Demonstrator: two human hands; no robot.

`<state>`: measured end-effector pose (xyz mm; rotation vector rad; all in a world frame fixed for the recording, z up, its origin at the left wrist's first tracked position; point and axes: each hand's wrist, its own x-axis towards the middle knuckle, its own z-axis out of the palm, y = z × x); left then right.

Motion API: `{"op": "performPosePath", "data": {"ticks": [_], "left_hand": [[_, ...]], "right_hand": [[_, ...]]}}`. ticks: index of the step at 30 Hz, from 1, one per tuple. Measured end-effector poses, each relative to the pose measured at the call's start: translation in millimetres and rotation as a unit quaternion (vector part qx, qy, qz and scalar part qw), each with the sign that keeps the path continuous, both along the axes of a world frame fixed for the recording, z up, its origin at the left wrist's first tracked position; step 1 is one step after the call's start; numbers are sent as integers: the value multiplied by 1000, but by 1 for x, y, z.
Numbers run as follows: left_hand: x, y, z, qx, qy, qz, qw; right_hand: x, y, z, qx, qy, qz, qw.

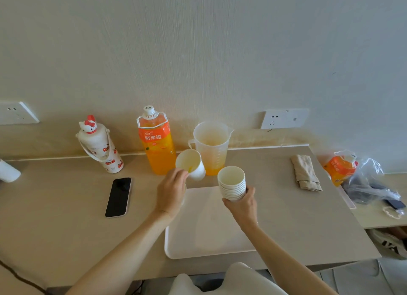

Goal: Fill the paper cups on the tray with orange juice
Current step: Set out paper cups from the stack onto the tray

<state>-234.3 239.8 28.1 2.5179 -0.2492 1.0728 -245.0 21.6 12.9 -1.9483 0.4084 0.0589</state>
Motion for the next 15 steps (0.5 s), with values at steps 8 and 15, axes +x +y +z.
{"op": "performPosePath", "data": {"ticks": [8,15], "left_hand": [[-26,-22,-38,75,220,-47,972],[-30,-26,-39,111,268,-24,957]], "right_hand": [[-2,-6,0,12,-3,-29,999],[-6,-6,-6,7,7,-13,1000]]}}
